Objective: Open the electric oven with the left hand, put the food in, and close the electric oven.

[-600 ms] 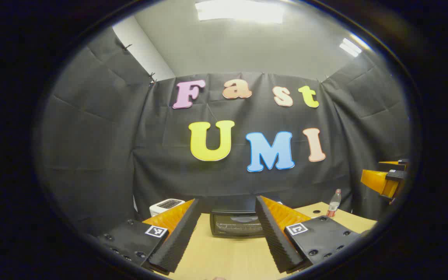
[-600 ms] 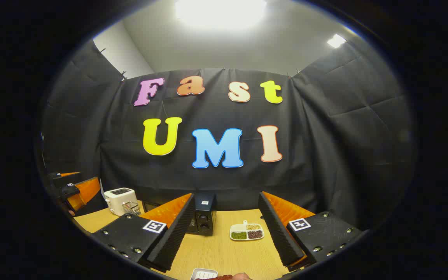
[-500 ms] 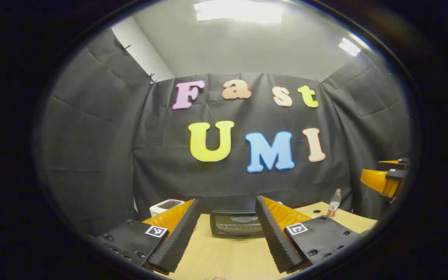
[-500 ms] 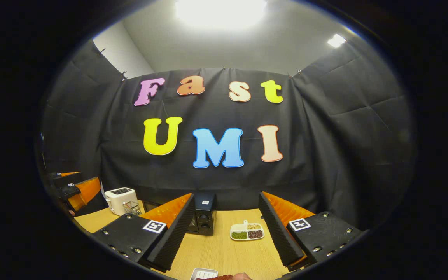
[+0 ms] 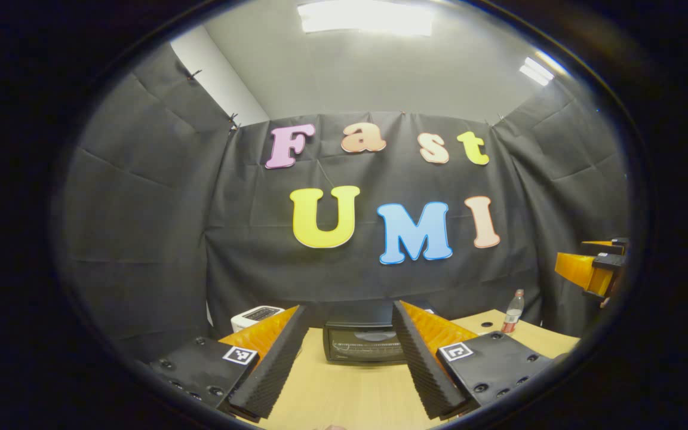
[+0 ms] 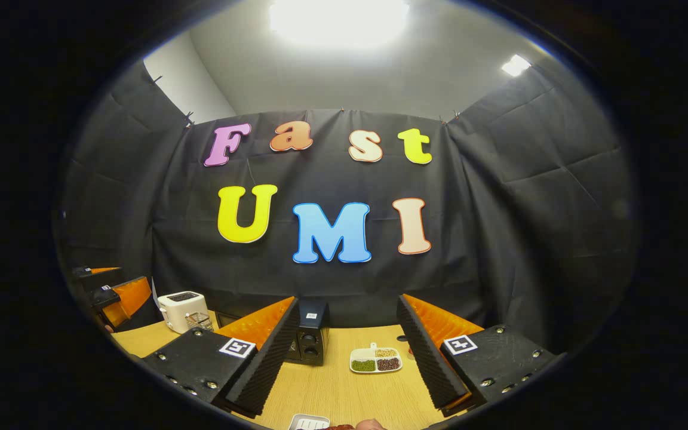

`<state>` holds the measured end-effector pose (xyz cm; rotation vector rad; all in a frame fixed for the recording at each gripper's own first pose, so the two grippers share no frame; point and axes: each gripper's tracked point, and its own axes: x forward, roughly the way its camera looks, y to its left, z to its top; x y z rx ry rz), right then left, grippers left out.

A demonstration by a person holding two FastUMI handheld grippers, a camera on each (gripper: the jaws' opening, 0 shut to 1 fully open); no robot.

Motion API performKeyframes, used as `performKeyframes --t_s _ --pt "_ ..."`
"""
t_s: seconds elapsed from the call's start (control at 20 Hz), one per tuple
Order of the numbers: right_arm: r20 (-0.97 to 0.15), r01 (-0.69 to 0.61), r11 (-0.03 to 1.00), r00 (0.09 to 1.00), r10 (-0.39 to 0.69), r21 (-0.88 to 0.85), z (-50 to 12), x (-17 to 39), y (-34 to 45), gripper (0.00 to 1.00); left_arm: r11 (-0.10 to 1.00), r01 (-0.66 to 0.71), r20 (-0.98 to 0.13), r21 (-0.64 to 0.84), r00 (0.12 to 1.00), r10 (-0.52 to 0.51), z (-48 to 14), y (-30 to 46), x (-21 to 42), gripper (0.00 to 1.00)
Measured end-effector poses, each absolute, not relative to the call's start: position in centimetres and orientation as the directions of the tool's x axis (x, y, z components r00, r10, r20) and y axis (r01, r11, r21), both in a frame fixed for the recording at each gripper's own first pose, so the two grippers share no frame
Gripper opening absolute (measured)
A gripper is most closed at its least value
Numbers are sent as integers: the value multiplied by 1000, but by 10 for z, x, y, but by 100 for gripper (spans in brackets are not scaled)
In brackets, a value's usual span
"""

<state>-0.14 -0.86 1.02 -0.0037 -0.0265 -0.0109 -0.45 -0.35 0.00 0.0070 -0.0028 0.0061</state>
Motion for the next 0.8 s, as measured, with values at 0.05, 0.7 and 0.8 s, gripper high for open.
performKeyframes --t_s 0.05,0.7,0.8 --pt "27 10 1000 1000 -10 -5 10 -1 -9 99 1000 -6 3 7 1000 6 0 -5 -5 99" --pt "33 -36 998 999 38 -60 7 -8 -22 99 1000 -13 11 -20 1000 14 1 -23 -2 99" --pt "33 -59 995 998 62 -76 4 -9 -27 99 1000 -21 19 -15 1000 21 3 -29 1 99"
